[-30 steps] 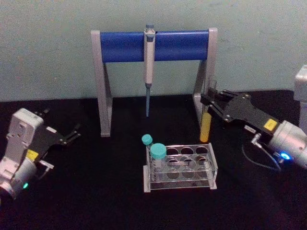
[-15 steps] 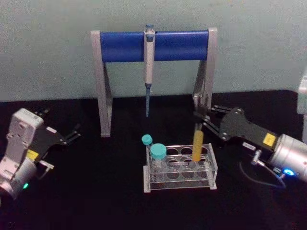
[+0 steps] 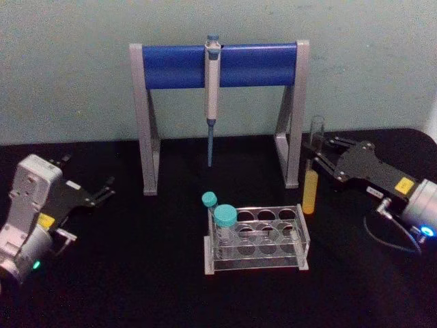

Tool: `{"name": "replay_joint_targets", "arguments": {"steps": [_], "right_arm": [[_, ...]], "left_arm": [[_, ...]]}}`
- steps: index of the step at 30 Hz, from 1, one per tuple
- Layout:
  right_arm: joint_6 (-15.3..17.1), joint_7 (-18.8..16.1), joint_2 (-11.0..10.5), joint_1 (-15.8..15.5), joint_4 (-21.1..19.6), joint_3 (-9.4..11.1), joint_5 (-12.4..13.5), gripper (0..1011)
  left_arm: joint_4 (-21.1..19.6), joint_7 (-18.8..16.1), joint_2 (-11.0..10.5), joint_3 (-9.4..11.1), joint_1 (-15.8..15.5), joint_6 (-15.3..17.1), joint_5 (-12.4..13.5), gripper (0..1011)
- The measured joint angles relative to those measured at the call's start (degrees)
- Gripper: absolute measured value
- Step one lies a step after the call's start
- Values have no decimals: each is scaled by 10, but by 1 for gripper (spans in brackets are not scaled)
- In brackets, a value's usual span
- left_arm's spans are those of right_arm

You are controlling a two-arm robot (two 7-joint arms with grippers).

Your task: Pick up the test tube from the test tube rack, shake it, then place it back into the test tube rack.

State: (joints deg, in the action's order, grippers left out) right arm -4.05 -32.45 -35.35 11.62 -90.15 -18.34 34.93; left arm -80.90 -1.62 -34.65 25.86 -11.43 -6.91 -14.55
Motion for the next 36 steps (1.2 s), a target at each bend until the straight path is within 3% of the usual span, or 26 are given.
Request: {"name": "replay_joint_targets", "arguments": {"steps": [11,20,28,36], "right_arm": [[8,-13,40,62,53,-26,-18,238],[3,-40,54,75,58,-45,-15,238],[-2,-57,42,56,29,-52,4,238],[-3,-40,15,23,-2,-41,7,238]], "left_arm": [[0,0,0,0,0,0,0,1001],[0,0,0,0,0,0,0,1001],[0,0,0,0,0,0,0,1001],[0,0,0,0,0,0,0,1001]]}}
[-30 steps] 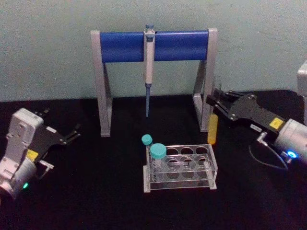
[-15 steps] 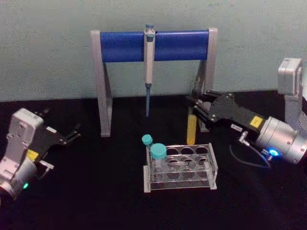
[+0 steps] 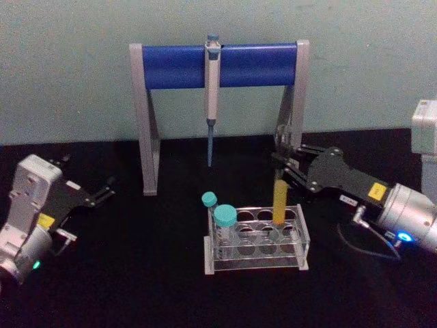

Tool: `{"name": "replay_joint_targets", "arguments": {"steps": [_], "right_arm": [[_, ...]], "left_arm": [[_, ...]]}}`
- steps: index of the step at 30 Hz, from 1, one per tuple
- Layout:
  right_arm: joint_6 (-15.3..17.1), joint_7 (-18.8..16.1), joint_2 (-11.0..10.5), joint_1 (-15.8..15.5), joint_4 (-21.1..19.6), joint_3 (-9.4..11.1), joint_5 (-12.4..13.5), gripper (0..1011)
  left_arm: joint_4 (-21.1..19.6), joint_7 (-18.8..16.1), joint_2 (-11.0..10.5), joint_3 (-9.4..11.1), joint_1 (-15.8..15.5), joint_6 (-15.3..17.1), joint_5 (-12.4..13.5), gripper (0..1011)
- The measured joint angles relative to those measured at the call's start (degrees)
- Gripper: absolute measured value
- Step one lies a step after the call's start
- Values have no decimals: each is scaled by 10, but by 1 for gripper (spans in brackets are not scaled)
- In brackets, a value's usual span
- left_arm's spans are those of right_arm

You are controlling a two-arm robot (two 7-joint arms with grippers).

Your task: Pick up the test tube from the test tube rack, shake it, then place it back into the test tube rack.

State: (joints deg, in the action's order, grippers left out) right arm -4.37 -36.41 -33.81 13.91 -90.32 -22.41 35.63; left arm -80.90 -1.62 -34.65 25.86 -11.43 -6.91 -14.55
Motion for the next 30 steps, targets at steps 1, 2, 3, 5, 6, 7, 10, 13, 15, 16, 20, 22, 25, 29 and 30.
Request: {"name": "replay_joint_targets", "arguments": {"steps": [1,2,3,5,6,7,10,13,15,16,20,22,25,29,30], "right_arm": [[1,8,-3,-5,-3,4,-1,238],[2,12,-5,-7,-4,6,-1,238],[3,20,-6,-10,-5,9,-3,238],[4,26,-6,-12,-5,13,-5,238],[4,30,-6,-12,-5,14,-7,238],[5,35,-5,-12,-4,17,-9,238],[6,47,2,-8,2,23,-15,238],[8,58,11,-1,10,26,-21,238],[9,62,17,4,15,26,-23,238],[10,63,23,10,20,26,-25,238],[12,56,35,24,32,20,-28,238],[12,49,38,28,35,16,-28,238],[7,30,40,33,37,9,-25,239],[-1,3,37,34,37,3,-15,238],[-3,-7,34,33,34,1,-11,238]], "left_arm": [[0,0,0,0,0,0,0,1001],[0,0,0,0,0,0,0,1001],[0,0,0,0,0,0,0,1001],[0,0,0,0,0,0,0,1001],[0,0,0,0,0,0,0,1001],[0,0,0,0,0,0,0,1001],[0,0,0,0,0,0,0,1001],[0,0,0,0,0,0,0,1001],[0,0,0,0,0,0,0,1001],[0,0,0,0,0,0,0,1001],[0,0,0,0,0,0,0,1001],[0,0,0,0,0,0,0,1001],[0,0,0,0,0,0,0,1001],[0,0,0,0,0,0,0,1001],[0,0,0,0,0,0,0,1001]]}}
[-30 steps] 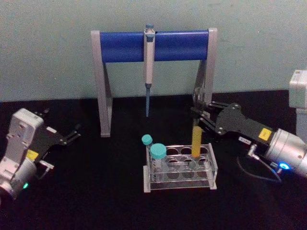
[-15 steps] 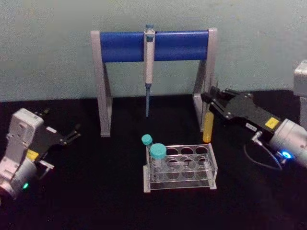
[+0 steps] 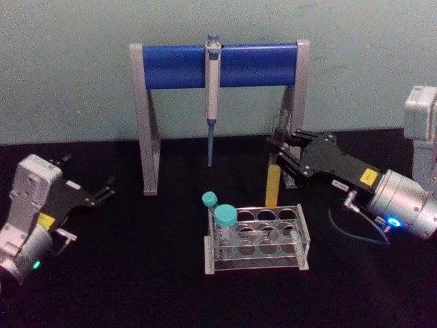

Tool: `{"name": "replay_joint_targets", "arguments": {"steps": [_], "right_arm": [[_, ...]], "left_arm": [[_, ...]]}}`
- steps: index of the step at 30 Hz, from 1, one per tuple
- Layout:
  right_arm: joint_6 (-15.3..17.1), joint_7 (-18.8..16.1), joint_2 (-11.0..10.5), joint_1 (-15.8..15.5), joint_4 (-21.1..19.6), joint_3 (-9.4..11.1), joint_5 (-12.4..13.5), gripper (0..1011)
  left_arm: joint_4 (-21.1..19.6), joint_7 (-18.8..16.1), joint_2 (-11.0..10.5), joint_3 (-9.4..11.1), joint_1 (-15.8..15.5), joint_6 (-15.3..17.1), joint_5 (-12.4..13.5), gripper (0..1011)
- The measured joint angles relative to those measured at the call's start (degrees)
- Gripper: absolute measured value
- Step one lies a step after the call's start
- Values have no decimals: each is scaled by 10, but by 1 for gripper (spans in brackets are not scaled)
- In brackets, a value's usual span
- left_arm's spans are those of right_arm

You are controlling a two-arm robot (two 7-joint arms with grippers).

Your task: Pick up the test tube from the test tube rack, shake it, then place it back into the test tube rack.

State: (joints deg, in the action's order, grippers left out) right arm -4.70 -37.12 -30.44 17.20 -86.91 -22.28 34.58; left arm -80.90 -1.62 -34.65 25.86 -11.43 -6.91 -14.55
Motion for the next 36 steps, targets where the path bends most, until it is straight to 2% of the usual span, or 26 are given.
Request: {"name": "replay_joint_targets", "arguments": {"steps": [6,15,25,36], "right_arm": [[-6,-18,-24,-19,-22,1,15,238],[-14,-3,-53,-59,-49,24,29,238],[-15,-1,-59,-71,-53,28,32,238],[-13,1,-56,-71,-37,24,28,238]], "left_arm": [[0,0,0,0,0,0,0,1001],[0,0,0,0,0,0,0,1002],[0,0,0,0,0,0,0,1001],[0,0,0,0,0,0,0,1001]]}}
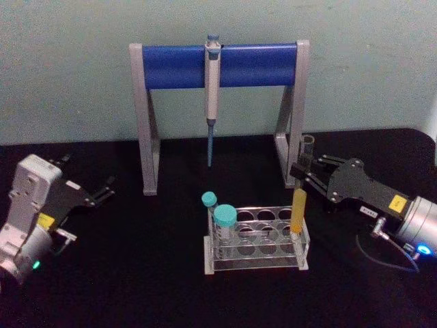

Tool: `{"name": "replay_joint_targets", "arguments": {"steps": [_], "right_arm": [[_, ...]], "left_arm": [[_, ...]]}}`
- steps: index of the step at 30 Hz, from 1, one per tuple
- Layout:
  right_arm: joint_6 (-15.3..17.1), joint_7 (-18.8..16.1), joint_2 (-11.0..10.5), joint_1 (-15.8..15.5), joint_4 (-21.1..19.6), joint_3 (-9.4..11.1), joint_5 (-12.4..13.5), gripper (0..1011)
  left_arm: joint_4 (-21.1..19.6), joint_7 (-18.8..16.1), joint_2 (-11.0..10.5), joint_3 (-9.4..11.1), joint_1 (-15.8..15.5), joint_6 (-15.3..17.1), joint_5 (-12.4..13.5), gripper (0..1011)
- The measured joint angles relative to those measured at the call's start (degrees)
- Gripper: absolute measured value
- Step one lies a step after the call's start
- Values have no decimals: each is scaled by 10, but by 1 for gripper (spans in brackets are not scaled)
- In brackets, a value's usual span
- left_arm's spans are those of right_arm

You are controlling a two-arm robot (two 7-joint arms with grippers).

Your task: Pick up the test tube from the test tube rack, shake it, then place it back into the test tube rack.

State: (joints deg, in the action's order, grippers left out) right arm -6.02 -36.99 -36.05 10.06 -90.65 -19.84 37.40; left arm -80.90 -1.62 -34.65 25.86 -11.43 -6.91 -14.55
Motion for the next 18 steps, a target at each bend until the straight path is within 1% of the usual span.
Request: {"name": "replay_joint_targets", "arguments": {"steps": [4,18], "right_arm": [[1,0,6,7,16,-5,-6,238],[6,-4,17,22,45,-17,-16,238]], "left_arm": [[0,0,0,0,0,0,0,1001],[0,0,0,0,0,0,0,1001]]}}
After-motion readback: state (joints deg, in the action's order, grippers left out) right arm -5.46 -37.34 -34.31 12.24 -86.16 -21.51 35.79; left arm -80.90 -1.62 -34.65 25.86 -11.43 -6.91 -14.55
